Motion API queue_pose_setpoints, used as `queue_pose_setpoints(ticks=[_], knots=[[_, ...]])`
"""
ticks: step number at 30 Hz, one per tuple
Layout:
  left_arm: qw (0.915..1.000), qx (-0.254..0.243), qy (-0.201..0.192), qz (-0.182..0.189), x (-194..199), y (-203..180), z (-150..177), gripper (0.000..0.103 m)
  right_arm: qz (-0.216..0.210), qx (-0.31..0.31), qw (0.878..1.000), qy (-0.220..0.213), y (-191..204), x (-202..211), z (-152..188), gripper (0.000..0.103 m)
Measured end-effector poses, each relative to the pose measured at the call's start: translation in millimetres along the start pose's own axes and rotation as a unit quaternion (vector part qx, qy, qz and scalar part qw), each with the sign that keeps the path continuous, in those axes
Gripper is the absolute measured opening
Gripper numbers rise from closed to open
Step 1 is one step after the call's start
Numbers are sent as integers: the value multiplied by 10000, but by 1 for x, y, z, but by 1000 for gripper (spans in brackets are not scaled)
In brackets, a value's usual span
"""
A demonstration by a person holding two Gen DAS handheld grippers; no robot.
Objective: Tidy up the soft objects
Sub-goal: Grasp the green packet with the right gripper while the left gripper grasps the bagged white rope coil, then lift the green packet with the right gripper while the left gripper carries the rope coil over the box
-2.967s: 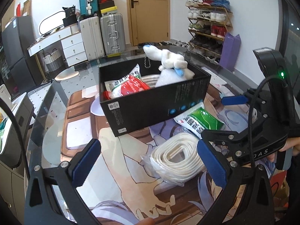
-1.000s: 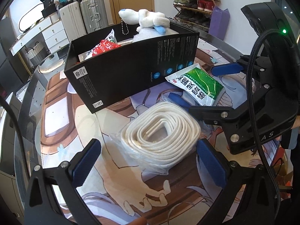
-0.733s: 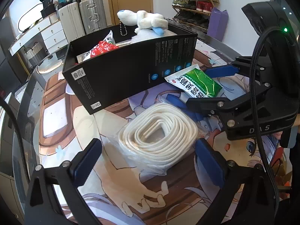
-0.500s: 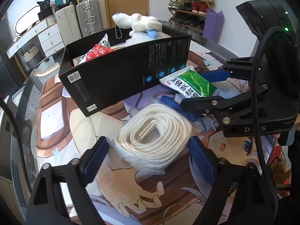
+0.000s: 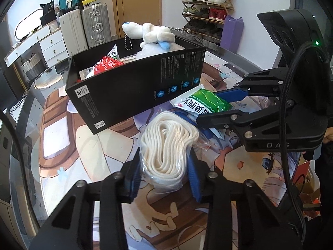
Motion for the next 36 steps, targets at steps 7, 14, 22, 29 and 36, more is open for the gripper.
queue_pose_setpoints(ticks=[7, 14, 22, 29, 36], knots=[[9999, 76, -78, 60, 5, 3, -3, 35, -50, 68, 9999, -58, 2, 5, -1, 33], [9995, 137, -287, 79, 21, 7, -9, 34, -86, 83, 9998, -189, 3, 16, -5, 33], [9980, 248, -571, 61, 41, 13, -17, 34, -109, 110, 9988, -458, 4, 37, -14, 33], [9956, 423, -835, -67, 56, 22, -27, 34, -82, 85, 9971, -755, 6, 58, -23, 33], [9927, 611, -1028, -184, 63, 33, -37, 34, -14, -70, 9942, -1074, 2, 77, -37, 32]])
Point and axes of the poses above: each gripper's, at about its wrist camera, not at the fingertips, and x roughly against the way its jaws point, y to its left, z to its underside, the point moved 5 cm from there along -x, roughly the way its jaws point, and after that the axes turned 4 degrees about -y, right-handed, at the moved point
